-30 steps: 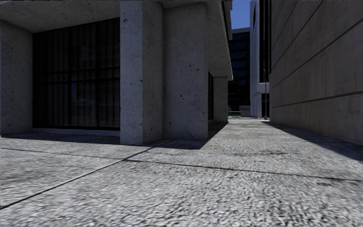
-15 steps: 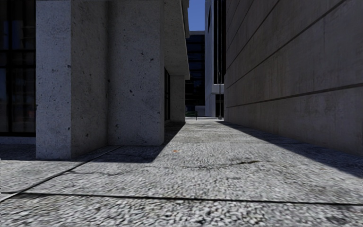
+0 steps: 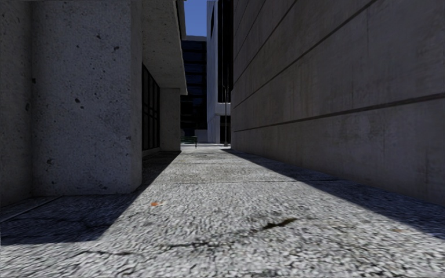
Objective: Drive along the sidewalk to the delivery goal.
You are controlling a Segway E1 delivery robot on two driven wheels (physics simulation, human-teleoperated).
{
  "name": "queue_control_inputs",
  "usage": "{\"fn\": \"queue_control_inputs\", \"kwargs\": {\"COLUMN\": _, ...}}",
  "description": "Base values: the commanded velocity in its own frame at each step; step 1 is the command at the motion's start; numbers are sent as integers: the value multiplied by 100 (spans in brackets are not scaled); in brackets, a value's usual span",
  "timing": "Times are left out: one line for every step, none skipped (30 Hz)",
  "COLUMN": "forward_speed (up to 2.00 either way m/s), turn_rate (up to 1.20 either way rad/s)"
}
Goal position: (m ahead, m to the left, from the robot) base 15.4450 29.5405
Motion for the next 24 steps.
{"fn": "queue_control_inputs", "kwargs": {"forward_speed": 200, "turn_rate": 0}}
{"fn": "queue_control_inputs", "kwargs": {"forward_speed": 200, "turn_rate": 0}}
{"fn": "queue_control_inputs", "kwargs": {"forward_speed": 200, "turn_rate": 0}}
{"fn": "queue_control_inputs", "kwargs": {"forward_speed": 200, "turn_rate": 0}}
{"fn": "queue_control_inputs", "kwargs": {"forward_speed": 200, "turn_rate": 0}}
{"fn": "queue_control_inputs", "kwargs": {"forward_speed": 200, "turn_rate": 0}}
{"fn": "queue_control_inputs", "kwargs": {"forward_speed": 200, "turn_rate": 0}}
{"fn": "queue_control_inputs", "kwargs": {"forward_speed": 200, "turn_rate": 0}}
{"fn": "queue_control_inputs", "kwargs": {"forward_speed": 200, "turn_rate": 0}}
{"fn": "queue_control_inputs", "kwargs": {"forward_speed": 200, "turn_rate": 0}}
{"fn": "queue_control_inputs", "kwargs": {"forward_speed": 200, "turn_rate": 0}}
{"fn": "queue_control_inputs", "kwargs": {"forward_speed": 200, "turn_rate": 0}}
{"fn": "queue_control_inputs", "kwargs": {"forward_speed": 200, "turn_rate": 0}}
{"fn": "queue_control_inputs", "kwargs": {"forward_speed": 200, "turn_rate": 0}}
{"fn": "queue_control_inputs", "kwargs": {"forward_speed": 200, "turn_rate": 0}}
{"fn": "queue_control_inputs", "kwargs": {"forward_speed": 200, "turn_rate": 0}}
{"fn": "queue_control_inputs", "kwargs": {"forward_speed": 200, "turn_rate": 0}}
{"fn": "queue_control_inputs", "kwargs": {"forward_speed": 200, "turn_rate": 0}}
{"fn": "queue_control_inputs", "kwargs": {"forward_speed": 200, "turn_rate": 0}}
{"fn": "queue_control_inputs", "kwargs": {"forward_speed": 200, "turn_rate": 0}}
{"fn": "queue_control_inputs", "kwargs": {"forward_speed": 200, "turn_rate": 0}}
{"fn": "queue_control_inputs", "kwargs": {"forward_speed": 200, "turn_rate": 0}}
{"fn": "queue_control_inputs", "kwargs": {"forward_speed": 200, "turn_rate": 0}}
{"fn": "queue_control_inputs", "kwargs": {"forward_speed": 200, "turn_rate": 0}}
